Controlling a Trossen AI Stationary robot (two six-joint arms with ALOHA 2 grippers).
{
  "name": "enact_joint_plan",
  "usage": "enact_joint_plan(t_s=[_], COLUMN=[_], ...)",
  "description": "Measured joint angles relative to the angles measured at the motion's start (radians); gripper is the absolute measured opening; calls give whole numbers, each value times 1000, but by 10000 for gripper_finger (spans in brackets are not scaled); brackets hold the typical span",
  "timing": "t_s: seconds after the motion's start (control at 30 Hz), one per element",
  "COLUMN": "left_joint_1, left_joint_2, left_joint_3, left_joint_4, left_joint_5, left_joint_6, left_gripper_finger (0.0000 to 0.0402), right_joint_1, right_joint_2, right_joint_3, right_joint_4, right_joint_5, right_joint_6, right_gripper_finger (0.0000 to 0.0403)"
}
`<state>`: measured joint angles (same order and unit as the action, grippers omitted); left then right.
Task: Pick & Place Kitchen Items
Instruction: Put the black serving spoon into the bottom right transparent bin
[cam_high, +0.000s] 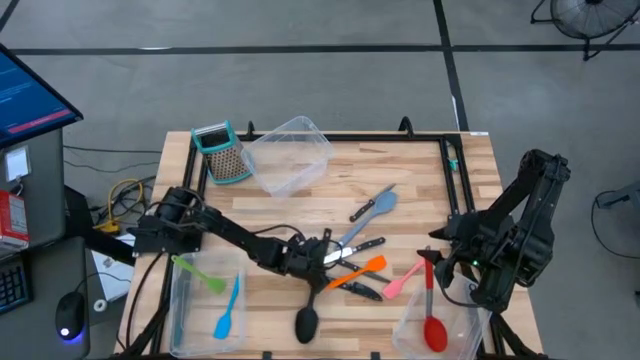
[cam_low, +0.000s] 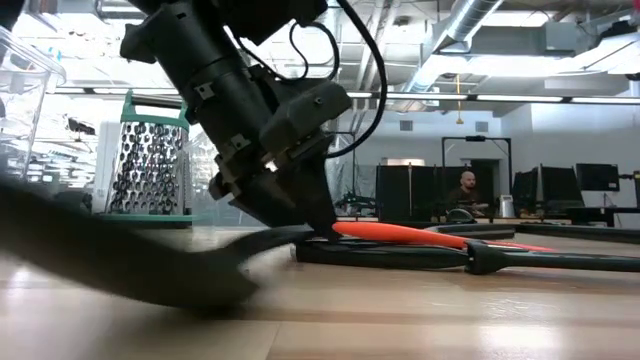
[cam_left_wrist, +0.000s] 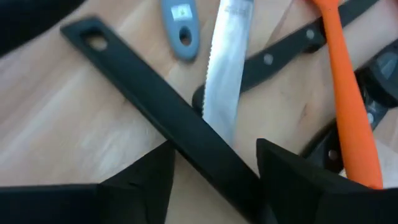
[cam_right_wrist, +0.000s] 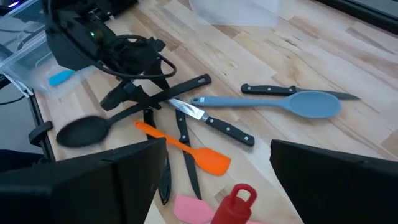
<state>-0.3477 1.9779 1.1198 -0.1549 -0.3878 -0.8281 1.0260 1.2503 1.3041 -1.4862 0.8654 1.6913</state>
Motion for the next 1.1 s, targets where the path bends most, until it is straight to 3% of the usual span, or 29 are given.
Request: enact_joint_plan(t_s=[0.2,0.47,0.77,1.1], left_joint_1=[16,28,31,53], left_joint_2=[5,2,-31,-264], left_joint_3=[0,0,-7,-5], left_joint_4=[-17,-31,-39,-1], left_joint_5=[33,51,36,-65], left_joint_6=[-2,-17,-1,121], left_gripper_finger=[152,52,52,52], right_joint_1=[0,0,-1,-35], right_joint_2=[0,0,0,-15], right_joint_3=[0,0,0,0], right_joint_4=[2,3,-2,2], right_joint_5=[0,0,49,257], right_joint_6=[0,-14,-29,-52], right_gripper_finger=[282,282,282,282])
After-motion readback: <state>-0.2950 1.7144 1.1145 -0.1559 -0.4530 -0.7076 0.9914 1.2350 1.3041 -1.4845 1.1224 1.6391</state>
